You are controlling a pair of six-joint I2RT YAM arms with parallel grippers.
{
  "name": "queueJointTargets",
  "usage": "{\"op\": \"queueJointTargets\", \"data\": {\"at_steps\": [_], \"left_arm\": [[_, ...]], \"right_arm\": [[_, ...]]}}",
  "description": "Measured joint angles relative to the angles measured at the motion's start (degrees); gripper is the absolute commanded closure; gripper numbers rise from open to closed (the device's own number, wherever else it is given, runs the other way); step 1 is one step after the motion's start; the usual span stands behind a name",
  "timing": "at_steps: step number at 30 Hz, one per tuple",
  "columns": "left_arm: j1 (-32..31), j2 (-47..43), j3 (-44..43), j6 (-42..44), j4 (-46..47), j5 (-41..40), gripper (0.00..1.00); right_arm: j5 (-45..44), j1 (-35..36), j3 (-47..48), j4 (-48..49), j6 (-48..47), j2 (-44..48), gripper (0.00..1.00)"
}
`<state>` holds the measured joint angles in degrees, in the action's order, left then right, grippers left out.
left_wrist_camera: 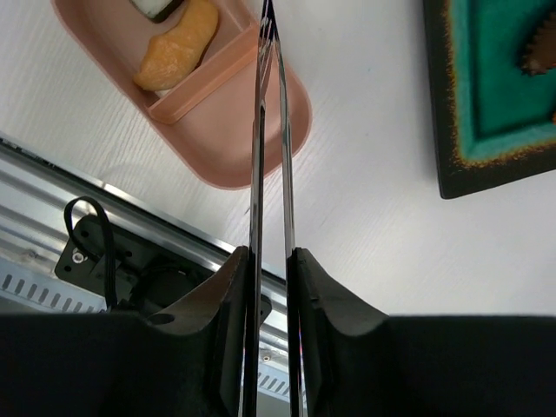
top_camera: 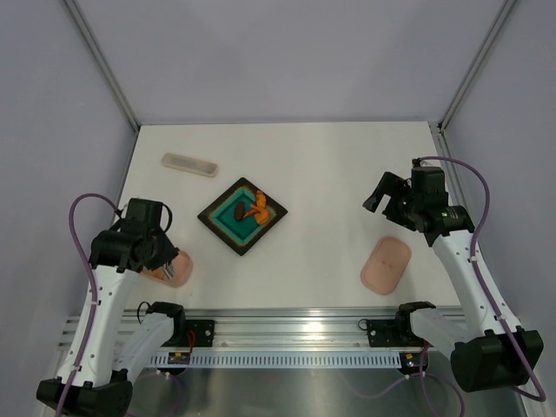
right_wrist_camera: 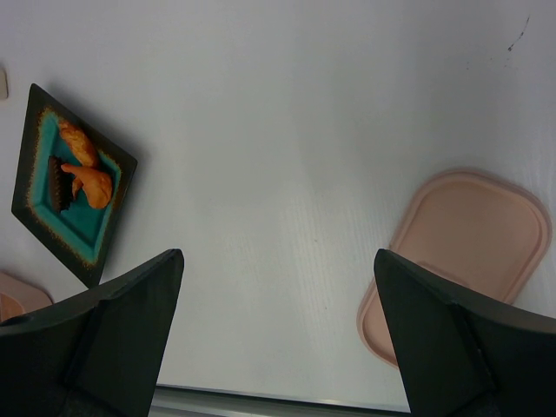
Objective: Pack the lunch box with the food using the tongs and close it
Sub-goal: Place the fake food in the packing box, then pick up the fake food from the plate.
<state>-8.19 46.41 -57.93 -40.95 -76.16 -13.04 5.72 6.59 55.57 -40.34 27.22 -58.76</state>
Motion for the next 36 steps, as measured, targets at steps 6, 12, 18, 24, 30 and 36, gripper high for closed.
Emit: {"op": "queueJointTargets", "data": {"at_steps": [6,12,18,24,30,36], "left_arm": [[0.0,-1.33,-3.23,1.97,2.64,1.44,0.78],[0.0,-1.42,-4.39,2.8,3.85,2.43,0.89],[0.0,-1.75,-2.1,4.35,9.07,10.71,0.99],[-0.57,-1.95,2.47,5.49,17.94,22.23,1.0],[-1.9,-1.95,2.6,6.67,23.47,26.86,1.0],[-3.34,-1.64,2.84,7.19,26.93,29.46,1.0]], "right_arm": [[0.0,0.0,0.0,0.0,0.0,-0.02,0.0],[0.0,0.0,0.0,0.0,0.0,-0.02,0.0],[0.0,0.0,0.0,0.02,0.02,-0.42,0.01],[-0.02,0.0,0.0,0.0,0.02,-0.61,0.01],[-0.04,0.0,0.0,0.02,0.02,-0.83,0.01],[-0.04,0.0,0.02,0.02,0.02,-1.77,0.01]]}}
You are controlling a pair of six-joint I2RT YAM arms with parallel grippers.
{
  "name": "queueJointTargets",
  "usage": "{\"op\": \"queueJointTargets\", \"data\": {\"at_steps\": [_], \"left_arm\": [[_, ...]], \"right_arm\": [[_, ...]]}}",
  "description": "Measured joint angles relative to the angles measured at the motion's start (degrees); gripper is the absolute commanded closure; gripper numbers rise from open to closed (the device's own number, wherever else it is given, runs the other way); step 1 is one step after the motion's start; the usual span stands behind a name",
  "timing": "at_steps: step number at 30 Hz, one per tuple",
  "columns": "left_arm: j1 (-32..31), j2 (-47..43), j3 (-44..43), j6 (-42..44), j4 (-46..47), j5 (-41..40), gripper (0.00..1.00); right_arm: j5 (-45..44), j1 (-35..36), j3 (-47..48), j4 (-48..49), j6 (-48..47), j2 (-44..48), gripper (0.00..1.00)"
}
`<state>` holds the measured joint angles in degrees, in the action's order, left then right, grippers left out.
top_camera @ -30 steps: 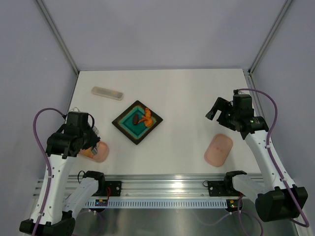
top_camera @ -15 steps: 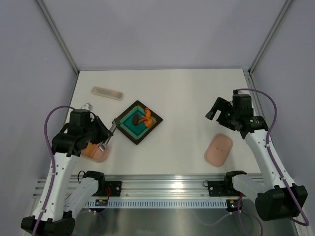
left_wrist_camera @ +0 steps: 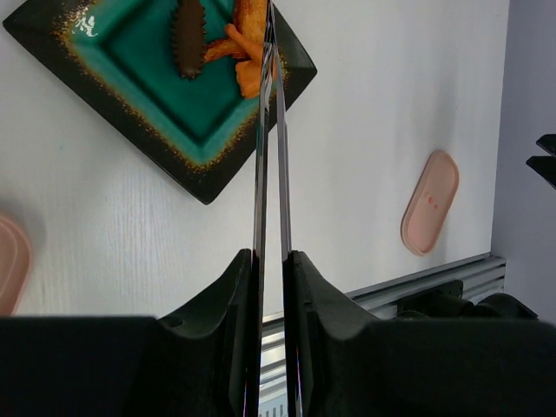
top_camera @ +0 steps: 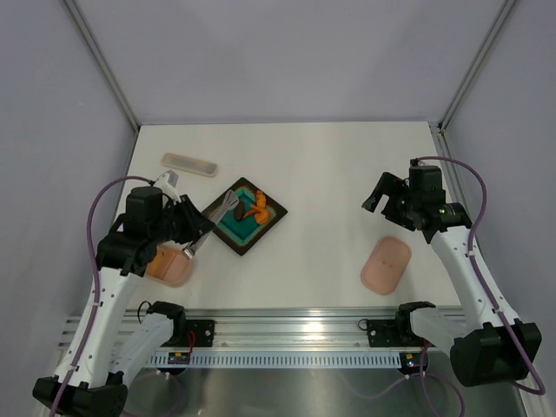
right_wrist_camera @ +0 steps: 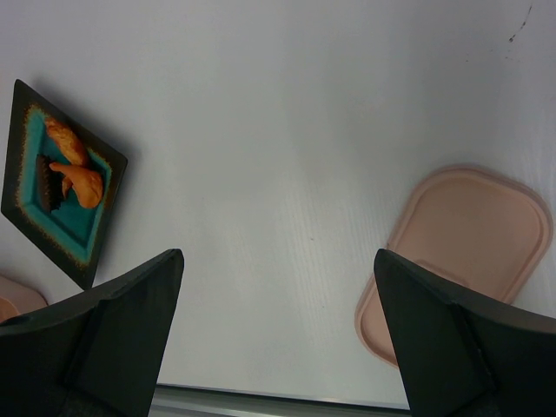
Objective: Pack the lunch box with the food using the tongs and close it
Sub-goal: Pick up the fake food from the plate.
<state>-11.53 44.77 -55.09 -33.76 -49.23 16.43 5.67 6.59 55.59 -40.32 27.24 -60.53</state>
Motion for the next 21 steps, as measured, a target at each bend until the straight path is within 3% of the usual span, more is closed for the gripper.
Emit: {"op": "queueJointTargets", "data": {"at_steps": [12,17,21], "left_arm": [[-12.72,4.37,0.13,0.79,1.31,-2.97,0.99],[-14.25,5.03,0.04,0.7,1.29,-6.36,0.64],[-14.29,7.13,-0.39,-0.5,1.31,-7.96,0.59]], "right_arm": [[-0.04,0.0,0.0,-0.07,0.02,-0.17,0.0],[-0.04,0.0,0.0,-0.17,0.02,-0.02,0.0],[-0.07,0.0,0.0,-0.46,0.04,0.5,0.01]]}}
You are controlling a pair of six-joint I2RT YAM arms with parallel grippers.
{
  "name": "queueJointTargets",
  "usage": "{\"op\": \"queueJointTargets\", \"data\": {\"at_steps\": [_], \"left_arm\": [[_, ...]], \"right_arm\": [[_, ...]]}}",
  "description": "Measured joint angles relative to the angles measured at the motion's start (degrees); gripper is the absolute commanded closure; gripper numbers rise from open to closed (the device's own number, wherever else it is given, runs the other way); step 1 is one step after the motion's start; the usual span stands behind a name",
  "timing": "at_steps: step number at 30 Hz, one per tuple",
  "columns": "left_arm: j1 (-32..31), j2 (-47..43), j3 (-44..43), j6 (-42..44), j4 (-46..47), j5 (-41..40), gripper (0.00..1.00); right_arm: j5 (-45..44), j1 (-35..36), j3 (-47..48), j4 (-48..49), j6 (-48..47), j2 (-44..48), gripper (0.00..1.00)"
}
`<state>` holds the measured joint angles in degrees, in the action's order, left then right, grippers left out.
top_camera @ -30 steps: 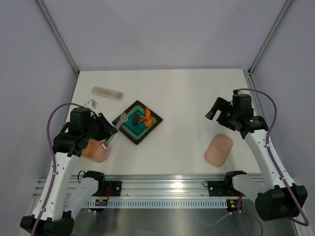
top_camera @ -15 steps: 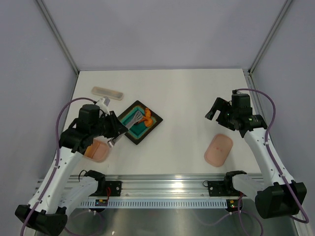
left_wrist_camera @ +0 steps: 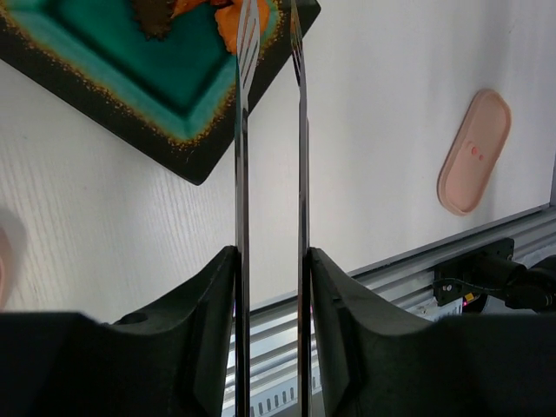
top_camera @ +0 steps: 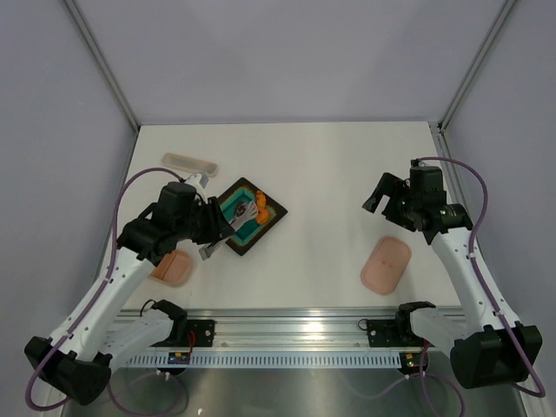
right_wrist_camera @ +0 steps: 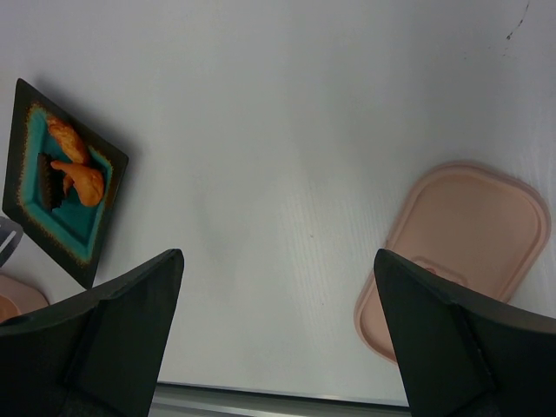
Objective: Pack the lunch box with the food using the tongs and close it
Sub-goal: Pick up the fake food from the plate.
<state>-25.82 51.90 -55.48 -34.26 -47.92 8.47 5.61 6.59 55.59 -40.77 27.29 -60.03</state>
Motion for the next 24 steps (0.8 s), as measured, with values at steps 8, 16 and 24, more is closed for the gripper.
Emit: {"op": "queueJointTargets", "data": {"at_steps": [8,16,24], "left_arm": [[0.0,5.44,-0.09,-3.17,1.51,-0.15,0.52],[0.0,11.82,-1.84,-5.22,2.36,-0.17,0.46],[-0.02,14.6,-1.92,-7.39,3.32,-0.17,0.42]], "right_arm": [[-0.11,0.0,0.0,-1.22,0.17,1.75,0.01],[-0.13,0.0,0.0,-2.01,0.2,2.01,0.0],[-0.15,0.0,0.0,-2.23,0.2,2.01,0.01]]}}
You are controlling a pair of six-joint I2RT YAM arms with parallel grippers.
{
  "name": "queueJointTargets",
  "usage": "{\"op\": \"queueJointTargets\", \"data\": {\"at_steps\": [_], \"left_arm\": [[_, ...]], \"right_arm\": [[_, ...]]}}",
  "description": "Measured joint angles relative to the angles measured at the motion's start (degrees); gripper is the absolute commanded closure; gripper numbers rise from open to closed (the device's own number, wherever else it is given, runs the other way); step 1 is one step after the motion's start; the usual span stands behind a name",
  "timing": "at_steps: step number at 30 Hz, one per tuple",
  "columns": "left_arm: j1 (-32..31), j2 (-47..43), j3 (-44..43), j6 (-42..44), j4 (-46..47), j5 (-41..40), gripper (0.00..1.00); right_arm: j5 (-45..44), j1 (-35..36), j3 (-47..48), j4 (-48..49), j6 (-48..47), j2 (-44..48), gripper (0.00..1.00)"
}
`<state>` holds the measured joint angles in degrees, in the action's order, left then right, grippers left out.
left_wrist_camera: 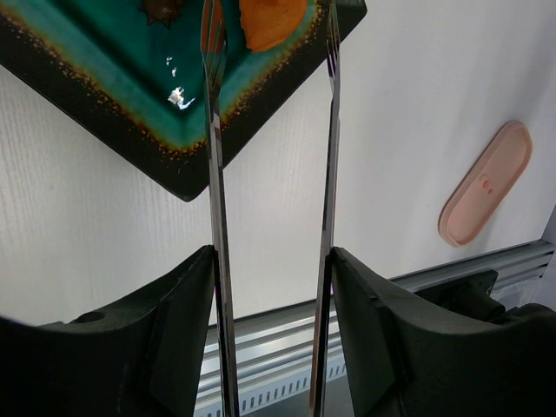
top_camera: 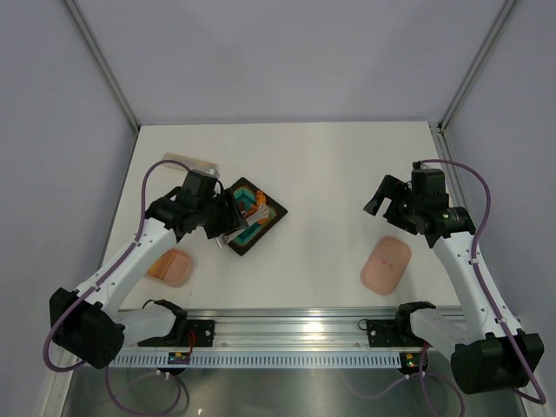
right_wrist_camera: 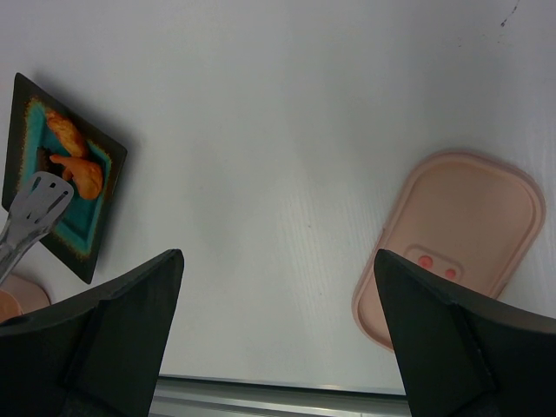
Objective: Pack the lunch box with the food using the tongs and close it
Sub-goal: Pick up the fake food from the plate.
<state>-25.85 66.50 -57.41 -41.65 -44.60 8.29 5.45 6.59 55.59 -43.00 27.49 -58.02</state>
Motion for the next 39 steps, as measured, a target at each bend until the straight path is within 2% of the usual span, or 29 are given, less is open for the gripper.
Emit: {"op": "queueJointTargets", "data": {"at_steps": [16,28,32,33,39], "left_arm": [[-6.05,8.79,-2.58,-5.31,1.38,-5.57,0.43],[-7.28,9.88,-5.79,-6.84,0.11,-8.41,0.73],[-7.61,9.79,-7.3,-6.78,-1.73,-8.72,0.89],[-7.69,9.64,-7.78,-6.75,-2.27,-8.76,0.99],[-7.89,6.6,-9.25,-6.23,-3.87,-9.03,1.0]], "right_arm": [[-0.04,0.0,0.0,-0.07,-0.02,0.0,0.01],[-0.24,0.0,0.0,-0.09,-0.02,0.0,0.01],[0.2,0.0,0.0,-0.07,-0.04,0.0,0.01],[0.35,0.0,0.0,-0.02,-0.07,-0.02,0.01],[3.19,0.26,-0.76,1.95,0.79,-0.59,0.01]]}}
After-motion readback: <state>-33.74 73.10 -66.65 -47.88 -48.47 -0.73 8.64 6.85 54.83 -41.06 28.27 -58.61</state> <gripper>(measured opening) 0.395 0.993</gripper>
